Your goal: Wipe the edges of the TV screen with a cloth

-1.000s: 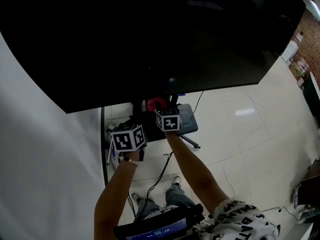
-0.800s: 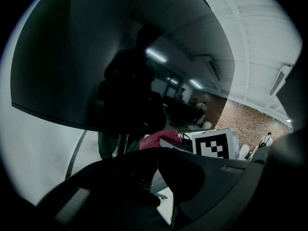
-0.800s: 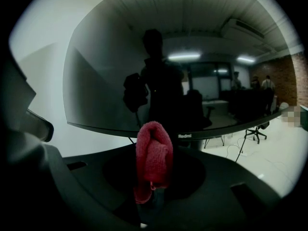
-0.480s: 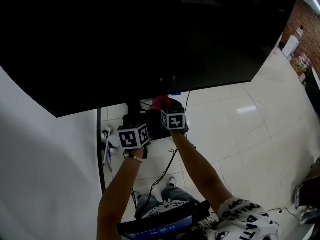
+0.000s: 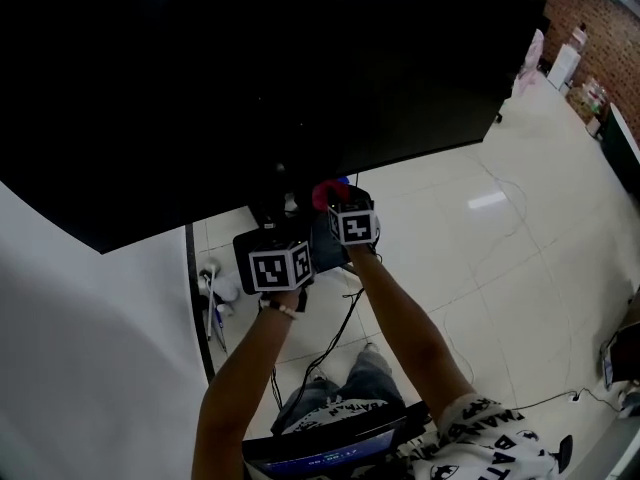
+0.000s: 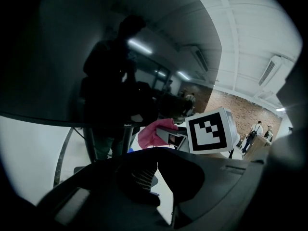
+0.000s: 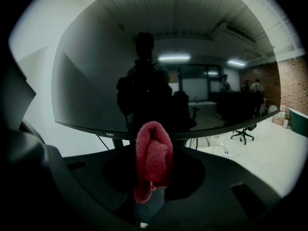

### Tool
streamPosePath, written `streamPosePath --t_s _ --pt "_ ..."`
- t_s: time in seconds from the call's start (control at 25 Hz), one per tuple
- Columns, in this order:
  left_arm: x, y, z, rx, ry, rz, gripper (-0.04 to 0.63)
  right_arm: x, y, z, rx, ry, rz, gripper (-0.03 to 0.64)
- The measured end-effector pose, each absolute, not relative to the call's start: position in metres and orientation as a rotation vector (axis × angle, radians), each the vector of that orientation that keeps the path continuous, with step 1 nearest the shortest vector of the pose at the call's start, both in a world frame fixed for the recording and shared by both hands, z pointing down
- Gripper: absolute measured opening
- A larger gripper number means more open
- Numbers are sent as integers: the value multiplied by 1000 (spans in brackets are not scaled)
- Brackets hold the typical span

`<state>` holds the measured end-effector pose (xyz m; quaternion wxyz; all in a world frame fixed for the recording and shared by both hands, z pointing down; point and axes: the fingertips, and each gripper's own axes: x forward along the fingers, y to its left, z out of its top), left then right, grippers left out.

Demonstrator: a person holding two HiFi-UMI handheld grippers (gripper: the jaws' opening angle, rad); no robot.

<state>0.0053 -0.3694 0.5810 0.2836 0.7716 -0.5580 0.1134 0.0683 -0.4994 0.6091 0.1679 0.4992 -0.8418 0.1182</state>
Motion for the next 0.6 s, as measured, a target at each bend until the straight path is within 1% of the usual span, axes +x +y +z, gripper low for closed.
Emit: streamPosePath --t_s 0.24,0.6 --pt "54 -398 584 2080 -1463 328 -14 115 -522 610 1428 -2408 356 117" --pt "145 -446 587 2048 -1447 274 -14 194 -549 600 1387 -2429 350 117"
